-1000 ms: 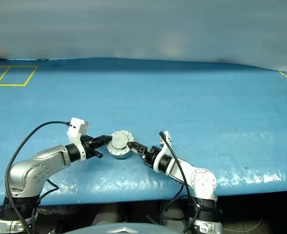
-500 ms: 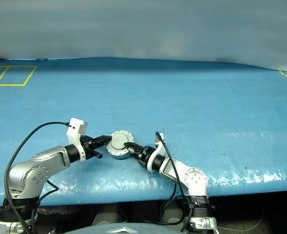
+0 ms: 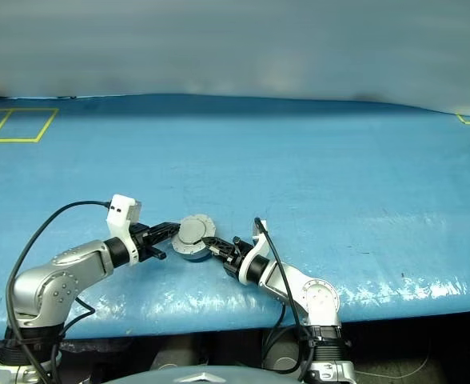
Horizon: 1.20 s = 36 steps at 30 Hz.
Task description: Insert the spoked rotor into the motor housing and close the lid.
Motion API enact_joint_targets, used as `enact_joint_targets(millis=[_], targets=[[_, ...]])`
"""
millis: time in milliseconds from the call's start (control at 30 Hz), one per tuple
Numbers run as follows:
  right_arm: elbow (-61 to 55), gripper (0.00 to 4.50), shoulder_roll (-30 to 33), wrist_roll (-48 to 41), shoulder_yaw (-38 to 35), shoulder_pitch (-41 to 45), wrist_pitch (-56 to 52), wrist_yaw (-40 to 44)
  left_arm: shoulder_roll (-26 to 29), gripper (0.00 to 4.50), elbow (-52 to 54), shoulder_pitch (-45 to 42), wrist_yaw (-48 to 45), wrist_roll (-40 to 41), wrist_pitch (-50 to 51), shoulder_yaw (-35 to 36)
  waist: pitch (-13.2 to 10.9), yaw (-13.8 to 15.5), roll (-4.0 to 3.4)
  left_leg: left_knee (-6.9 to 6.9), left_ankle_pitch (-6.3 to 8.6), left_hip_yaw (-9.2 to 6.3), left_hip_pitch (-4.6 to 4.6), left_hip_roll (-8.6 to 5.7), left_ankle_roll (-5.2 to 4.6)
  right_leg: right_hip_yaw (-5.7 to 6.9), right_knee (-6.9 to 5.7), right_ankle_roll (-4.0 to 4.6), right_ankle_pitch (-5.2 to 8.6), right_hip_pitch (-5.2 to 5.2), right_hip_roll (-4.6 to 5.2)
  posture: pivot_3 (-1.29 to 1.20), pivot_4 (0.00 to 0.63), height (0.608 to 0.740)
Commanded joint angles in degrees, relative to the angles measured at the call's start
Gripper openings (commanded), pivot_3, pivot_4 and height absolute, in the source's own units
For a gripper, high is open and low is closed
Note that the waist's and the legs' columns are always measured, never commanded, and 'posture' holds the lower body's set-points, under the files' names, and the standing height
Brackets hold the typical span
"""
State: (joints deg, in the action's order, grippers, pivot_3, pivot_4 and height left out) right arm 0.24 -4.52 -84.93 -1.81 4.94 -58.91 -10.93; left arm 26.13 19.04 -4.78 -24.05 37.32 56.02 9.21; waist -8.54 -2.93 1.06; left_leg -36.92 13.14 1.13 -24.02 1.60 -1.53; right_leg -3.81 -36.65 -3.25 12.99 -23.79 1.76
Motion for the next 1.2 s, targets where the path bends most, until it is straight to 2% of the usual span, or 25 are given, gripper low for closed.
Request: enact_joint_targets(millis=[33,200,333,500,667,967,1200], targets=[[-1.55,1.15,-4.14,-1.5,1.69,-0.99,0.05,-0.9,-2.7,1.54,1.63,-0.81,1.35,3.39,0.59,2.91,-0.02,0.02,0.02,-0.01,0.0,0.0,-0.04,0.0,0.0,0.01,0.0,0.0,0.0,-0.03,0.0,0.0,0.15,0.74],[-3.45,1.15,-5.13,-4.76,0.78,-1.18,2.55,-2.2,-7.58,3.26,4.61,0.54,6.32,9.67,1.35,11.57,-0.02,-0.02,0.06,-0.12,-0.01,-0.05,-0.54,0.0,-0.01,0.07,-0.03,-0.04,-0.12,-0.44,-0.04,0.0,0.15,0.74],[-5.9,1.15,-5.52,-8.7,-0.07,-0.24,5.8,-2.95,-15.48,4.5,7.0,4.31,12.62,21.85,0.25,19.51,-0.03,-0.13,0.06,-0.15,-0.01,-0.02,-0.8,0.0,-0.02,0.04,-0.09,-0.38,-0.32,-0.69,-0.06,0.0,0.15,0.74],[-8.27,1.15,-4.91,-12.3,-0.65,2.62,9.8,-3.67,-25.46,4.5,9.68,12.35,20.15,38.67,-3.4,21.53,-0.09,-0.05,0.15,-0.28,0.01,-0.04,-0.94,-0.01,-0.04,0.05,-0.06,-0.42,-0.34,-0.74,-0.06,0.0,0.15,0.74],[-8.58,1.15,-4.21,-14.22,0.61,5.5,11.52,-3.92,-31.36,4.5,8.67,16.77,24.98,47.06,-8.06,17.97,-0.1,-0.03,0.16,-0.46,-0.02,-0.03,-0.94,0.0,-0.09,0.01,-0.1,-0.23,-0.24,-0.69,-0.16,0.0,0.15,0.74],[-9.55,1.15,-3.41,-16.68,4.77,6.22,11.28,-4.58,-33.07,4.5,7.11,19.54,21.16,53.95,-12.98,8.48,-0.1,-0.12,0.16,-0.51,-0.03,-0.01,-0.98,-0.03,-0.11,-0.07,-0.1,-0.21,-0.26,-0.68,-0.25,0.0,0.15,0.74],[-11.14,1.15,-2.41,-18.58,6.69,5.1,10.8,-5.7,-33.44,4.5,4.06,18.71,20.15,54.86,-17.91,4.39,-0.1,-0.13,0.16,-0.55,-0.04,-0.02,-0.98,-0.03,-0.11,-0.07,-0.13,-0.21,-0.26,-0.68,-0.29,0.0,0.15,0.74]])
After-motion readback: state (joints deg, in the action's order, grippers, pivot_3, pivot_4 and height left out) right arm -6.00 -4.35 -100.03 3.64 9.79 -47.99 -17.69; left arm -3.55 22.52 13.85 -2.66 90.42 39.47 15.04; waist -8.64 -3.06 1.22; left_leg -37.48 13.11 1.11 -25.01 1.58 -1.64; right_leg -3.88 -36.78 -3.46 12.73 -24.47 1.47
